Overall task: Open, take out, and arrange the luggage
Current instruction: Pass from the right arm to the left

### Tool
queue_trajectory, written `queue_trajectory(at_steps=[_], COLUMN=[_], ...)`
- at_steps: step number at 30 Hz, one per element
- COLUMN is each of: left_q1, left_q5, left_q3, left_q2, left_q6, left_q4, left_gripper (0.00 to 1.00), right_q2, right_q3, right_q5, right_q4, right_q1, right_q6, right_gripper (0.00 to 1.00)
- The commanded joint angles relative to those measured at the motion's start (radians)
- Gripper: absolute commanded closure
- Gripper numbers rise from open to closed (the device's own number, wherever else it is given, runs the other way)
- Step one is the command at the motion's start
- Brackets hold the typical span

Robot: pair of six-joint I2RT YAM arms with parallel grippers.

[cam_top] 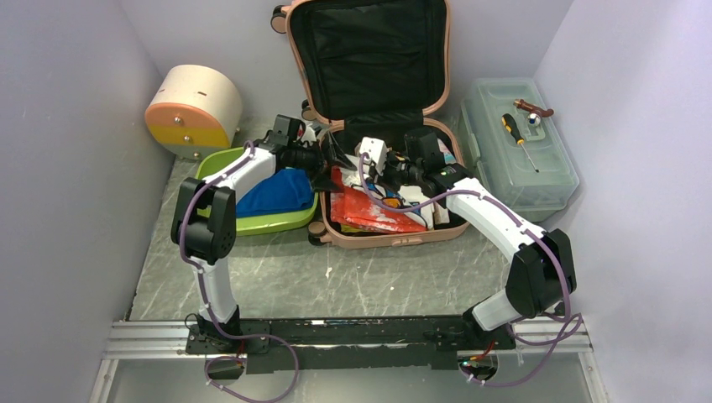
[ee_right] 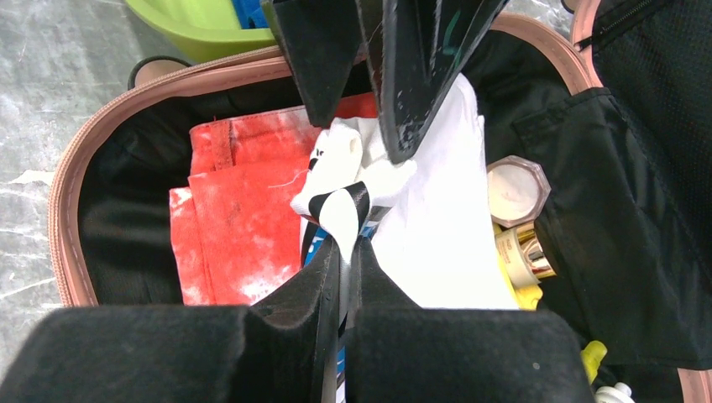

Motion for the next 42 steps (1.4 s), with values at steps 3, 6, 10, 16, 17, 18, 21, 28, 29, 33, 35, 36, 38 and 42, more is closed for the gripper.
queue_trajectory(at_steps=[3, 6, 10, 16, 17, 18, 21, 28, 29, 33, 35, 36, 38, 42], left_q1=[0.019, 0.017, 0.015, 0.01, 0.007, 0.003, -0.008, -0.035, -0.036, -0.037, -0.038, -0.04, -0.044, -0.055], left_q5=[0.111, 0.128, 0.137, 0.125, 0.117, 0.112, 0.096, 0.079, 0.079, 0.083, 0.09, 0.091, 0.093, 0.095], left_q3=[-0.042, -0.055, -0.064, -0.05, -0.056, -0.061, -0.074, -0.058, -0.053, -0.038, -0.039, -0.042, -0.045, -0.066], left_q2=[-0.021, -0.016, -0.009, -0.007, -0.005, -0.003, 0.007, 0.041, 0.047, 0.061, 0.066, 0.068, 0.075, 0.09], left_q6=[-0.112, -0.135, -0.16, -0.147, -0.146, -0.146, -0.143, -0.12, -0.117, -0.107, -0.109, -0.109, -0.106, -0.095], left_q4=[0.147, 0.18, 0.203, 0.178, 0.181, 0.181, 0.187, 0.17, 0.167, 0.164, 0.177, 0.182, 0.191, 0.213], left_gripper=[0.0, 0.01, 0.0, 0.0, 0.0, 0.0, 0.01, 0.0, 0.0, 0.04, 0.12, 0.14, 0.19, 0.35], right_q2=[-0.002, 0.007, 0.012, 0.016, 0.018, 0.019, 0.018, 0.009, 0.007, 0.008, 0.009, 0.008, 0.007, -0.002], right_q3=[-0.002, 0.006, 0.007, 0.009, 0.012, 0.015, 0.016, 0.01, 0.01, 0.01, 0.012, 0.014, 0.016, 0.025], right_q5=[-0.028, -0.03, -0.031, -0.05, -0.056, -0.059, -0.07, -0.09, -0.097, -0.142, -0.163, -0.175, -0.2, -0.23], right_q4=[0.023, 0.017, 0.015, 0.013, 0.011, 0.009, 0.007, 0.0, -0.002, -0.022, -0.034, -0.044, -0.062, -0.096], right_q1=[-0.005, -0.004, -0.005, -0.004, -0.004, -0.004, -0.002, -0.002, -0.002, 0.0, 0.002, 0.004, 0.007, 0.007], right_q6=[-0.018, -0.016, -0.016, -0.009, -0.007, -0.005, -0.002, -0.011, -0.013, -0.029, -0.036, -0.046, -0.062, -0.083], right_gripper=[1.0, 1.0, 1.0, 1.0, 1.0, 1.0, 1.0, 1.0, 1.0, 0.95, 0.84, 0.76, 0.6, 0.34])
